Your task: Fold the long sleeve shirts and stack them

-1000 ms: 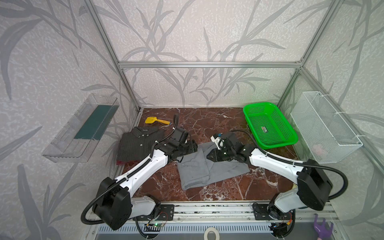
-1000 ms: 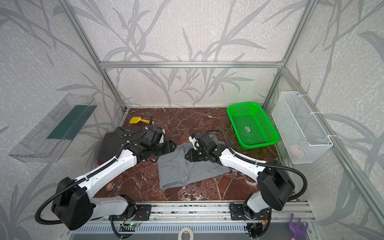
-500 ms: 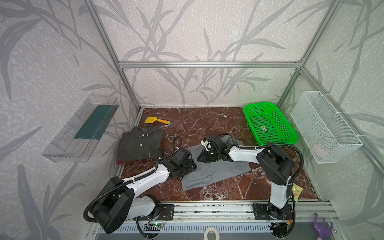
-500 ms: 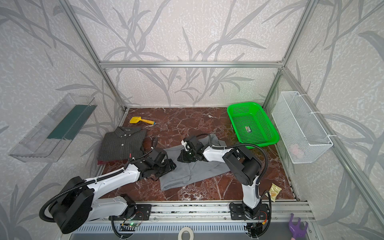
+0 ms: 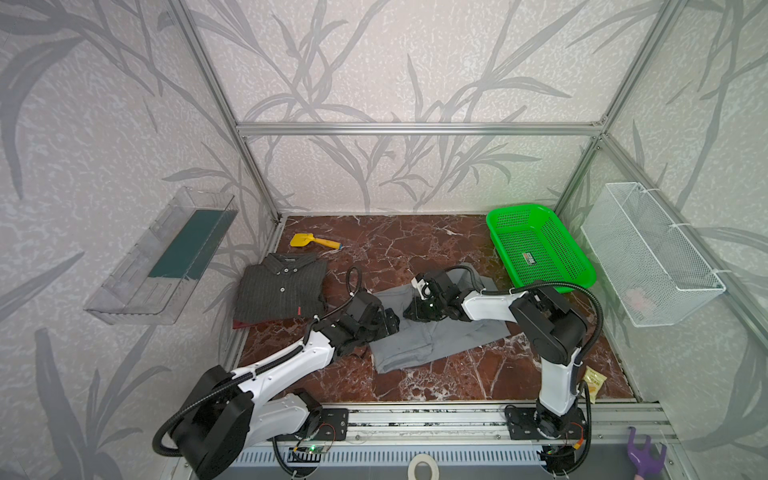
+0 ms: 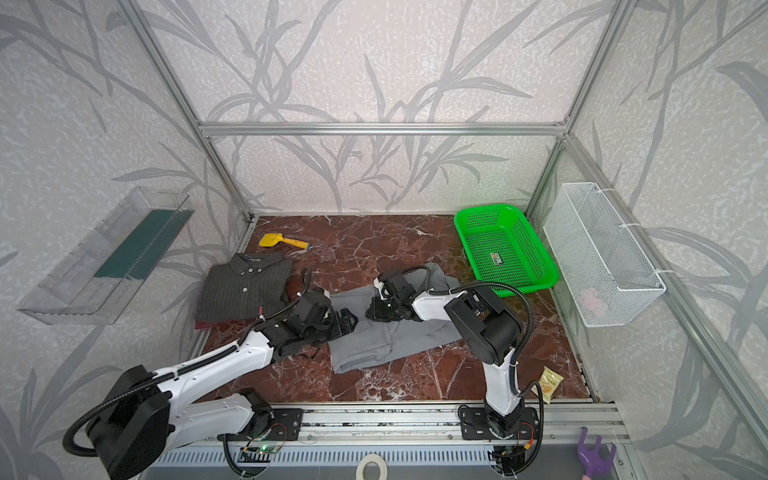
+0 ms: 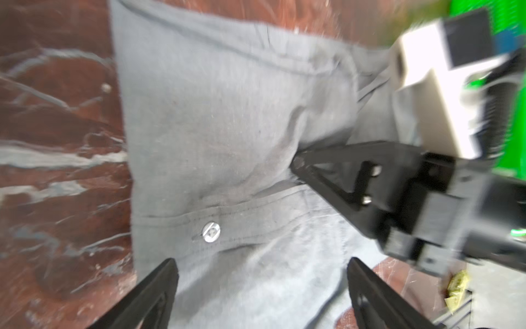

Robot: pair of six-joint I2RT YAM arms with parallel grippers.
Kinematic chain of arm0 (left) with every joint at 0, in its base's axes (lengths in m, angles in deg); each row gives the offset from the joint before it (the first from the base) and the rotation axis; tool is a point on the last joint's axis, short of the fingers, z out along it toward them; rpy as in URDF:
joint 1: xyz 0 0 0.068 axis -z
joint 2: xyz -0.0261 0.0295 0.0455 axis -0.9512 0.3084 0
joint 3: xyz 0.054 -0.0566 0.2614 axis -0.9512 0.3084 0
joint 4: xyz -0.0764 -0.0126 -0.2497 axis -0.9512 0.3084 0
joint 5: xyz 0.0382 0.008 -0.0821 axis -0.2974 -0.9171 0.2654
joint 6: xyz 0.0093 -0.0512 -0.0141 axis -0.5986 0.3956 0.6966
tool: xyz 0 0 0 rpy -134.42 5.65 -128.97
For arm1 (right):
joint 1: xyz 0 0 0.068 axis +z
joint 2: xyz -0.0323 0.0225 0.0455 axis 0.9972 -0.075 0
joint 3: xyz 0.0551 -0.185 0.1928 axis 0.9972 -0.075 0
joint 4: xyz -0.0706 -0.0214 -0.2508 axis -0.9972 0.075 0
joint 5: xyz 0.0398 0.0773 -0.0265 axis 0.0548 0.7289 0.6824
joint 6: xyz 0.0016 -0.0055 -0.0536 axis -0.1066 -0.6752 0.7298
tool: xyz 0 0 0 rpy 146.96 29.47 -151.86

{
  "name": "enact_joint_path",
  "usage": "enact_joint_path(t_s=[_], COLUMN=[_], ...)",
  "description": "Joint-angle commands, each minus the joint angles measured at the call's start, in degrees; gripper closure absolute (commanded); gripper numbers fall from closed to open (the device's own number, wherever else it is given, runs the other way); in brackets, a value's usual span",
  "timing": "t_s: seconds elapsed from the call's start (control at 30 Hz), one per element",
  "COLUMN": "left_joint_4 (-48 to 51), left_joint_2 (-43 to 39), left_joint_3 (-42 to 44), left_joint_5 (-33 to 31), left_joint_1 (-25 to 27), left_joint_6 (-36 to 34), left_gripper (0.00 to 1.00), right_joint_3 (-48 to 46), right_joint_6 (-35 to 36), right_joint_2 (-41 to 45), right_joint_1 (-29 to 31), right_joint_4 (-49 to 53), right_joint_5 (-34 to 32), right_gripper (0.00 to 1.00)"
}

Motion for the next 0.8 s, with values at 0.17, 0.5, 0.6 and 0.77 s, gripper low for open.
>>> enact_joint_path(t_s=[0.17,0.5,0.6,0.77], left_joint_4=[2.92,-4.41,-8.98,-12.7], left_joint_2=[1.74,8.06,11.71,17.52], left_joint_3=[6.1,8.89,8.26,7.37], left_joint_5=[-1.1,1.73,5.6,10.68], left_joint_1=[-1.32,-2.95,-3.01,-3.4], left_joint_6=[-4.51,-1.66,-0.38,1.23], left_gripper=[0.01,0.01,0.02,0.22], right_joint_3=[-2.67,-2.58,-2.89,-3.68], right_joint_6=[2.1,2.46,2.01,1.29], right_joint_2=[0.82,1.03,0.96,1.58], right_joint_1=[-1.18,-1.16,-1.18,-0.94], right_joint_4=[2.24,2.61,2.1,1.26], right_joint_5=[-1.31,-0.96,-0.68,-0.45], right_gripper=[0.86,0.87,0.87,0.88])
